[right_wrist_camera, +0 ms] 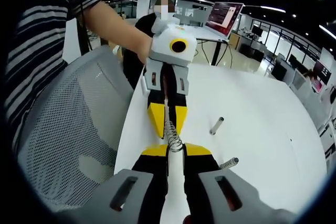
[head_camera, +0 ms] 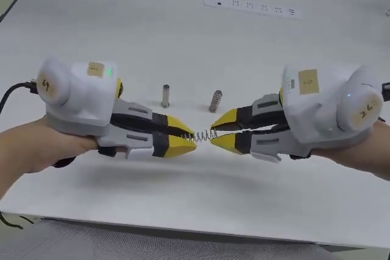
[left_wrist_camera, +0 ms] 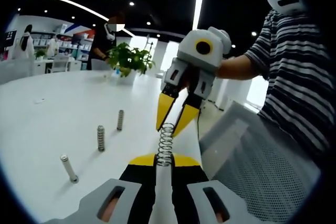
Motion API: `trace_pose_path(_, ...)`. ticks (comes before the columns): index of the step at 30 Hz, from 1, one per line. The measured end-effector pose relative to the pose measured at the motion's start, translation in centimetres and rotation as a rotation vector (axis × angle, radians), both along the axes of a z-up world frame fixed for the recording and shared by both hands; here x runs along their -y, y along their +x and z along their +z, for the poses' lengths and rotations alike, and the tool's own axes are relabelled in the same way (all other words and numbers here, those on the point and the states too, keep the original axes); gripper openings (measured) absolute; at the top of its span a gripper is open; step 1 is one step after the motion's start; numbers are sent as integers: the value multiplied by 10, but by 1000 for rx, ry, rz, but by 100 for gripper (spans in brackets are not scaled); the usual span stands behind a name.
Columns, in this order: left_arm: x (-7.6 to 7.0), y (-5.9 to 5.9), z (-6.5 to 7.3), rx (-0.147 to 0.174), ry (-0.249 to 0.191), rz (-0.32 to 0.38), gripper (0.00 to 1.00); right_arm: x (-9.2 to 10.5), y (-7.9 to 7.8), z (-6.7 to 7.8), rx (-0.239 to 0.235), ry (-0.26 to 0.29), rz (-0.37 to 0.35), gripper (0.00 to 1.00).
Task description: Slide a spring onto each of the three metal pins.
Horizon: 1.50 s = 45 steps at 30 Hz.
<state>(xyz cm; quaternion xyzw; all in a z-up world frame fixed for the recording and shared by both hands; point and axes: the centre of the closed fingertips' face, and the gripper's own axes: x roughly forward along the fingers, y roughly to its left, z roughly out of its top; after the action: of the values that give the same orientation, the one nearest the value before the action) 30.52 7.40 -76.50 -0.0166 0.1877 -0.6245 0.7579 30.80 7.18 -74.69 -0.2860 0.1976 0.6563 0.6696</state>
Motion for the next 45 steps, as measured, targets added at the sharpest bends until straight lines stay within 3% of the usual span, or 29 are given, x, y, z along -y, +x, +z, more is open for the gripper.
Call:
trace_pose_path(7,0,1,0,16,6,2,2,-7,-2,7,24,-14,46,7)
trace_pose_path(21,4,2,2,41,20,-4,2,-25,-6,21,5,69,34,8)
trace_pose_path(30,6,2,5,60,24,-5,2,-36,-7,24,49,94,29,7)
trace_pose_path(45,-3,6,9,37,23,41,4,-41,-3,28,111,91,51,7)
